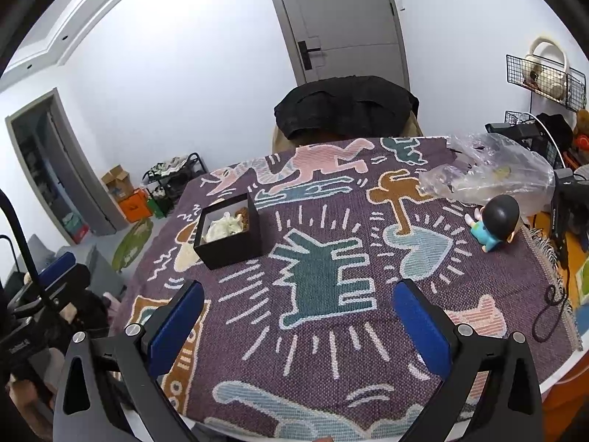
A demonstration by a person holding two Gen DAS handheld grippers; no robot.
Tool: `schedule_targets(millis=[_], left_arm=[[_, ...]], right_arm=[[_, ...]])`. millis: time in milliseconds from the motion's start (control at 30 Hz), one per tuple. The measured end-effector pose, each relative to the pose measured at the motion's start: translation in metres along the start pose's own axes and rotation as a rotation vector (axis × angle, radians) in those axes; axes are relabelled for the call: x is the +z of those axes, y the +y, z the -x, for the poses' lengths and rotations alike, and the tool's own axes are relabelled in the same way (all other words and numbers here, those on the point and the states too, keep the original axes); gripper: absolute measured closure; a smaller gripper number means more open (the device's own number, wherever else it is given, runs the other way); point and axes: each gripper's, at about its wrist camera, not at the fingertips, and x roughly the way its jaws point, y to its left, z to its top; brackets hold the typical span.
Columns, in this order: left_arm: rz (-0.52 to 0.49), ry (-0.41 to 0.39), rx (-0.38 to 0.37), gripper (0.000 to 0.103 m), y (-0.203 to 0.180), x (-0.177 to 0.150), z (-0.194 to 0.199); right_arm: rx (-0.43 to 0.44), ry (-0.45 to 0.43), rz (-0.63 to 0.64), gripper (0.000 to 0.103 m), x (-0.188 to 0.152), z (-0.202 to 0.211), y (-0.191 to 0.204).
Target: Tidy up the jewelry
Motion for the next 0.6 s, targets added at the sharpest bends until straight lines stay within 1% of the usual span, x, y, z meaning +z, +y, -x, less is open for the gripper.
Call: schedule_targets(millis=[600], left_arm=[[-0.001,0.007,-0.001,0.0,-0.0004,-0.0021,-0.0039]], right_arm=[[-0.004,0.002,-0.008,0.0,-0.0006,-0.0014,-0.0024]])
